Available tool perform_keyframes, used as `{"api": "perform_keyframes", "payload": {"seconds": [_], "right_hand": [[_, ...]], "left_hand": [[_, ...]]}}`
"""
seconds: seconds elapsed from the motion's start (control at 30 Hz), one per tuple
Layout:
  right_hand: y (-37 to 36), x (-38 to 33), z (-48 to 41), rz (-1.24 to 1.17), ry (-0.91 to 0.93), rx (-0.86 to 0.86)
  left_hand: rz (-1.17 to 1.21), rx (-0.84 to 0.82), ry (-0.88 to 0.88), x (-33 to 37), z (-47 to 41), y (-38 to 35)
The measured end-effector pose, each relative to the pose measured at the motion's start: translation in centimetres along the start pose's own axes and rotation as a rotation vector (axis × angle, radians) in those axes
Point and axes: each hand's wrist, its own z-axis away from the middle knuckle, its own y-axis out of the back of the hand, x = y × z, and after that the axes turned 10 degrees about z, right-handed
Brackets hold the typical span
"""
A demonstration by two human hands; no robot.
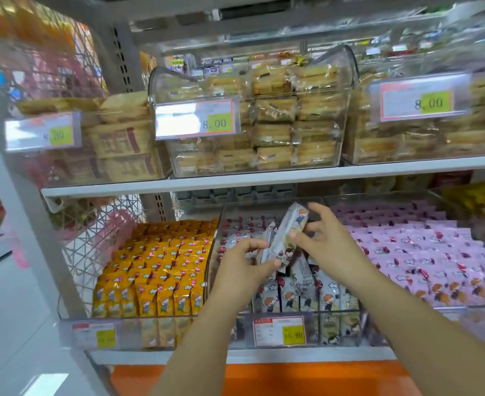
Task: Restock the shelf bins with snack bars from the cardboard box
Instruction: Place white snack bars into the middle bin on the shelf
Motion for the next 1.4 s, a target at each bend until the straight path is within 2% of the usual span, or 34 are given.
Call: {"api": "perform_keyframes", "payload": {"seconds": [0.17,0.33,0.53,0.63,0.8,1.03,1.2,1.4], "right_hand": [[0.0,-1.1,-0.3,-0.25,0.041,-0.055],[-0.8,-2.7,0.4,-0.272,0.115,-0.078],[-0.5,-3.1,0.3,-0.278,0.075,0.039],[-1.2,-3.1,0.4,-0.209,0.091,-0.052],[-2.3,-4.1,0.9,-0.165,0.175,-0.171],[-2.3,-3.9,0.8,-0.183,0.199,-0.19],[-2.5,-3.6,0.9,-0.187,0.184,-0.203],[-3.8,-2.8,1.1,0.02,0.227,-0.186]], "left_hand": [[0.151,-0.13,0.017,1.6,0.6,1.9],[0.274,-0.222,0.15,1.6,1.1,5.6],[0.279,-0.156,0.167,1.4,2.4,7.6],[0.281,-0.133,0.136,1.7,2.5,7.9],[0.475,-0.146,0.173,2.1,2.7,8.1],[0.3,-0.147,0.159,2.2,2.6,7.6],[0.029,-0.098,0.014,2.3,2.7,6.8],[-0.113,0.001,-0.068,2.5,2.3,6.8]]}}
